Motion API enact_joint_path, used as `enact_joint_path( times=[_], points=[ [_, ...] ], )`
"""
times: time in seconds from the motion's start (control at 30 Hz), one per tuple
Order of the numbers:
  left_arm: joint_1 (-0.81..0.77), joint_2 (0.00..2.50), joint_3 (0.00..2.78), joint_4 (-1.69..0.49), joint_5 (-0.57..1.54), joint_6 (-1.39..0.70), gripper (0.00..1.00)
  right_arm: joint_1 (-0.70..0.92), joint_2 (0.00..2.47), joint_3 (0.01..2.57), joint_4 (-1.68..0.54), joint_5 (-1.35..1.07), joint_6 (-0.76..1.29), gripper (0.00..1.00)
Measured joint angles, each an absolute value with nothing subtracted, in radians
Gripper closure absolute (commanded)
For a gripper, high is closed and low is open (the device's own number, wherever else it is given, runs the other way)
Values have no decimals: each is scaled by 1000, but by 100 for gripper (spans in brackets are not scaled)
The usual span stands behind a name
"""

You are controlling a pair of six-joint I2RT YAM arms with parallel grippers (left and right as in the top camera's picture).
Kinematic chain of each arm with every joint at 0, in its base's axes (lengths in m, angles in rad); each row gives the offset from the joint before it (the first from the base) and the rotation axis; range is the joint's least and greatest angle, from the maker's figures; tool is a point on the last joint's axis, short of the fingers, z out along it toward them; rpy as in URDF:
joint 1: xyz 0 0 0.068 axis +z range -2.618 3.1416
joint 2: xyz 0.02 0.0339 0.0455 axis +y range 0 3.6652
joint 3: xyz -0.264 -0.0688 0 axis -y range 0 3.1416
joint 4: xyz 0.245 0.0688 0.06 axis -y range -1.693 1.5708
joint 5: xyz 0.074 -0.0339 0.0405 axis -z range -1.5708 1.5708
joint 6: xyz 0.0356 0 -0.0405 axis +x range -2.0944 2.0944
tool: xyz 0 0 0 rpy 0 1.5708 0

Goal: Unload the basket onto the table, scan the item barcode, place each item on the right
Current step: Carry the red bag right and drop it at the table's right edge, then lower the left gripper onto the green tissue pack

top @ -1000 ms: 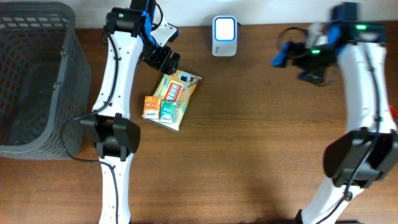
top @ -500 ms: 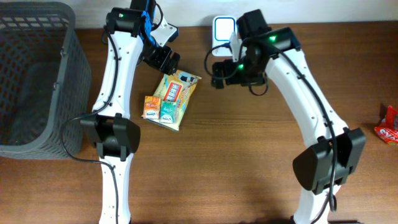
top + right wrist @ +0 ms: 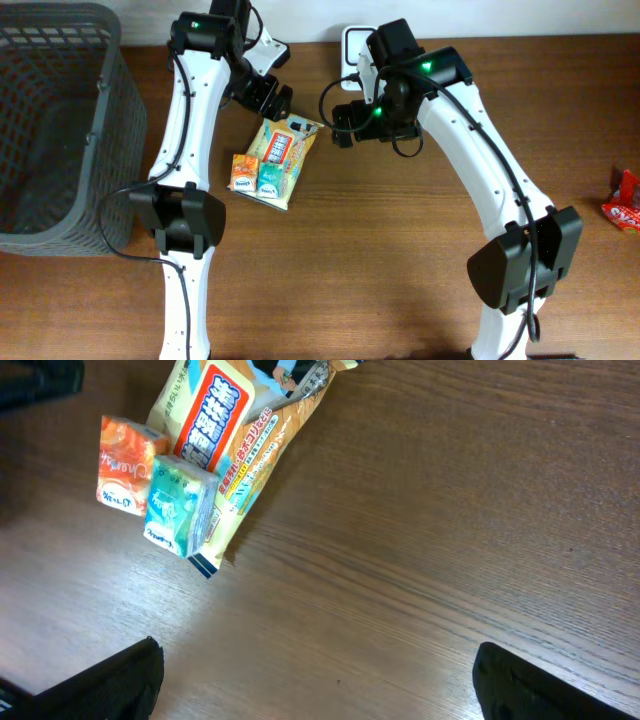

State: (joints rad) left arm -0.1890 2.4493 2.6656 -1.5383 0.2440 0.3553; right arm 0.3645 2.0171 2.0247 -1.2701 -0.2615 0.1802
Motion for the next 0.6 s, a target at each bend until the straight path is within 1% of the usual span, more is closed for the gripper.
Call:
enact_joint_path(
  times=[0.13, 0.23, 0.33, 0.43, 0.6],
  points=[
    [-189, 2449, 2667, -1622, 295, 352, 1, 364, 2017, 2025, -1270, -262, 180, 1],
    [-189, 2449, 2667, -1684, 205, 258, 1, 364, 2017, 2025, -1270, -262, 180, 1],
    [-185, 2449, 2667, -1686, 115, 154, 1, 364, 2017, 2025, -1270, -262, 180, 1],
    [-181, 2449, 2664, -1686, 84, 102, 1, 364, 2017, 2025, -1270, -262, 180, 1],
    [-181, 2449, 2651, -1672, 139, 73, 0, 364, 2017, 2025, -1270, -261, 180, 2]
  ],
)
